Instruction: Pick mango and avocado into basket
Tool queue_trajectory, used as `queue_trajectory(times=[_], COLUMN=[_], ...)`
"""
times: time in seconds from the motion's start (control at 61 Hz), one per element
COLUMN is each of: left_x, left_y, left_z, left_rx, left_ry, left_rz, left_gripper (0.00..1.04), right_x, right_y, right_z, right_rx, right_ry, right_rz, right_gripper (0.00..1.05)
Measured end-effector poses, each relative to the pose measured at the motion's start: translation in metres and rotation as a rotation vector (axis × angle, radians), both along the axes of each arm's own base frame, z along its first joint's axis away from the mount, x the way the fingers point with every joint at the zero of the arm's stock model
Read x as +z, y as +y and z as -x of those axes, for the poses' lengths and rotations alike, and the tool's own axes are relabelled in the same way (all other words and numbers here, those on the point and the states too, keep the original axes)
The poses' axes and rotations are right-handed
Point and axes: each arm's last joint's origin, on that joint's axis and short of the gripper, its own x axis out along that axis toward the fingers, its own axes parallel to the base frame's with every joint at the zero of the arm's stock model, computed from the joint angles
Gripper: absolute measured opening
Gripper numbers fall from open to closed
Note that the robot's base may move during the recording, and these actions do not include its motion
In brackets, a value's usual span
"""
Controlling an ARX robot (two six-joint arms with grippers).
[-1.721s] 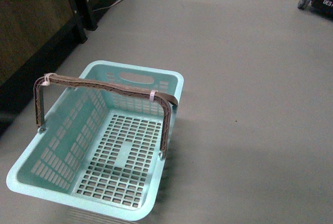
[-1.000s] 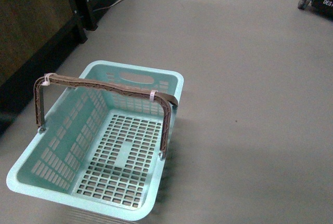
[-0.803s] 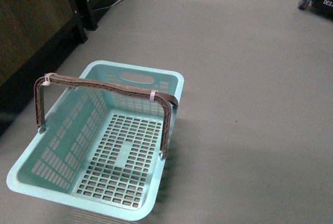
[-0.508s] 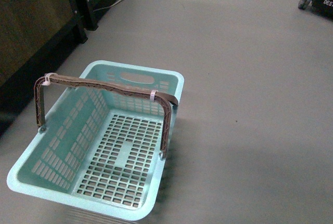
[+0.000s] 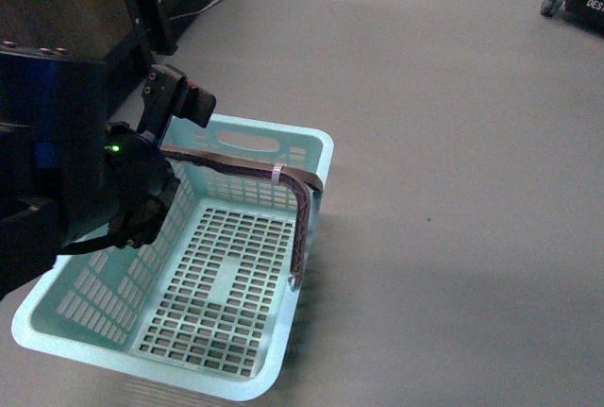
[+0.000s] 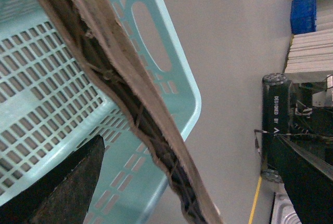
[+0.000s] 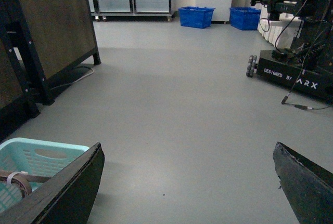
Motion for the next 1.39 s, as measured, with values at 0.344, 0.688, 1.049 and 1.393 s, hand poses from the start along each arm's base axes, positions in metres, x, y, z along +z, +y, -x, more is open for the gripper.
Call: queue_trajectory(times=[0.344, 0.688, 1.049, 1.393], left_x=[-0.028, -0.028, 0.065, 0.175], left_y=[-0.013, -0.013, 0.013, 0.028], left_z=[-0.044, -0.064, -0.037, 0.032], left_rx=[0.029, 0.103, 0.228, 0.276], left_ry=[-0.038, -0.118, -0.056, -0.054], left_rz=[0.075, 0.226, 0.203, 0.156], left_gripper=[0.97, 0.43, 0.06, 0.05], right_x=[0.0, 0.0, 0.0, 0.0], right_y=[0.0, 0.0, 0.0, 0.0], right_z=[0.0, 0.0, 0.0, 0.0], right_rx=[0.0, 0.0, 0.0, 0.0], right_ry=[0.0, 0.0, 0.0, 0.0], right_rz=[0.0, 0.0, 0.0, 0.0], right_gripper=[0.97, 0.97, 0.97, 0.97])
